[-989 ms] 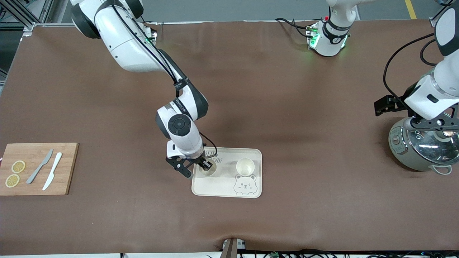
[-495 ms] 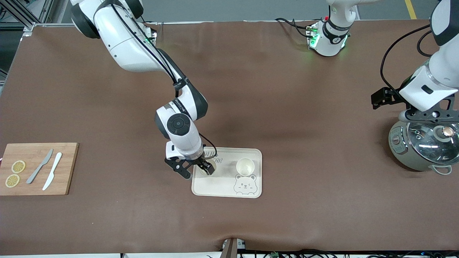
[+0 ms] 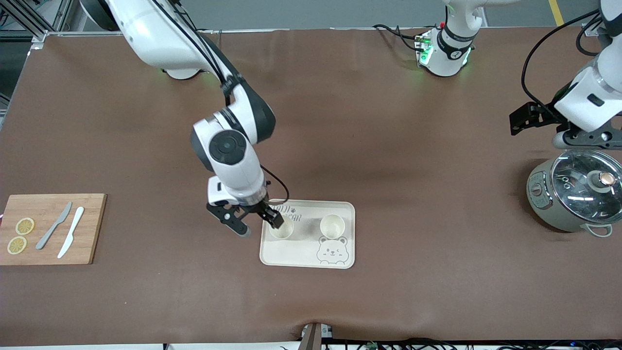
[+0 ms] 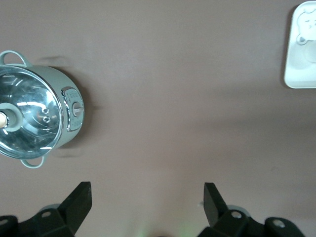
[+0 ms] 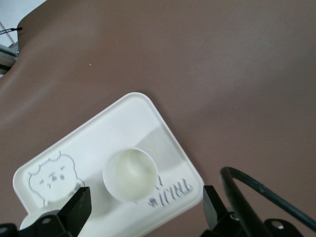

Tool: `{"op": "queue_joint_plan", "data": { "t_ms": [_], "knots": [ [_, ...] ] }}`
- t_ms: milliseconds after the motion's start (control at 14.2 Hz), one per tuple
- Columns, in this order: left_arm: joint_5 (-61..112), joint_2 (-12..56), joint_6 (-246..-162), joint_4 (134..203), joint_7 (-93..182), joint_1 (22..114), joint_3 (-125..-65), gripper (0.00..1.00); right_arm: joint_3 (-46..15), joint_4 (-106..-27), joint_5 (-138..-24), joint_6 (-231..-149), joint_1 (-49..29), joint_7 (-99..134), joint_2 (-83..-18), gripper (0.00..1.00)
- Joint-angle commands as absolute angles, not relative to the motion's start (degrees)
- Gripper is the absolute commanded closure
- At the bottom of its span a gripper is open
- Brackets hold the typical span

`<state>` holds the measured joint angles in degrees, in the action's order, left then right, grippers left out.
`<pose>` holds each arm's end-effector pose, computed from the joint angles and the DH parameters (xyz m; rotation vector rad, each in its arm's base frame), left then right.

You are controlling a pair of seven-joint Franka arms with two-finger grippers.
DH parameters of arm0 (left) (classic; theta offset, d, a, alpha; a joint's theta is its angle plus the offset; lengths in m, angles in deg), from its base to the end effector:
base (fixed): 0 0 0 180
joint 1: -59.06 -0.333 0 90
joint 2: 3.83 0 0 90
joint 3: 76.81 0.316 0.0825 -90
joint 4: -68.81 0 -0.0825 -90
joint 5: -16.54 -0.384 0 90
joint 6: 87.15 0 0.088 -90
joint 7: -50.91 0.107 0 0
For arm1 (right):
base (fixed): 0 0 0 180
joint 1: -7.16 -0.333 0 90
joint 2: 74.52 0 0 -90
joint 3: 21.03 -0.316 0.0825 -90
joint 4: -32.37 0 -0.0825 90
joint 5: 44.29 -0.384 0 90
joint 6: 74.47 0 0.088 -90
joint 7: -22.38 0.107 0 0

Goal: Place white IKEA cup upright on tray with both arms

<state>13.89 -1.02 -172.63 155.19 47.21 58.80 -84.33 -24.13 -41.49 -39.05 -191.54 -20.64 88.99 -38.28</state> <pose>0.5579 -0.0638 0.6203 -3.0931 0.0929 0.0932 0.6447 0.3688 0.3896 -2.9415 0.9084 -0.1855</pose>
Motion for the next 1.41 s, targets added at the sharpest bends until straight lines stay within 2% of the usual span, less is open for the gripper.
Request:
{"op": "queue_joint_plan", "data": {
  "t_ms": [0, 212, 424, 565, 848, 1131, 1343],
  "knots": [
    [15.48, -3.3, -172.32, 156.7, 46.78, 59.5, -82.97, 0.0, -24.72, -43.74, -44.36, -181.38, -14.83, 75.69, -47.6, 0.0],
    [18.28, -5.14, -172.67, 157.75, 46.87, 59.15, -82.18, 0.0, -24.54, -43.66, -47.37, -169.77, -5.87, 57.5, -54.99, 0.0],
    [18.82, -6.81, -174.59, 160.29, 46.96, 59.24, -81.82, 0.0, -24.11, -43.66, -47.28, -162.03, 1.52, 43.26, -59.65, 0.0],
    [19.43, -7.08, -175.92, 161.01, 46.87, 59.42, -81.82, 0.0, -24.1, -44.79, -47.19, -159.64, 5.82, 39.61, -62.29, 0.0],
    [23.91, -6.2, -179.17, 160.92, 46.96, 60.03, -82.26, 0.0, -24.02, -54.44, -46.75, -163.31, 11.99, 32.14, -69.58, 0.0],
    [22.87, -5.76, -179.97, 160.66, 46.52, 61.17, -82.35, 0.0, -24.1, -66.66, -46.58, -172.88, 12.61, 31.52, -74.42, 0.0],
    [16.55, -4.97, -179.79, 160.92, 46.87, 62.4, -82.79, 0.0, -24.1, -70.62, -46.49, -175.62, 12.53, 31.69, -75.22, 0.0]
  ]
}}
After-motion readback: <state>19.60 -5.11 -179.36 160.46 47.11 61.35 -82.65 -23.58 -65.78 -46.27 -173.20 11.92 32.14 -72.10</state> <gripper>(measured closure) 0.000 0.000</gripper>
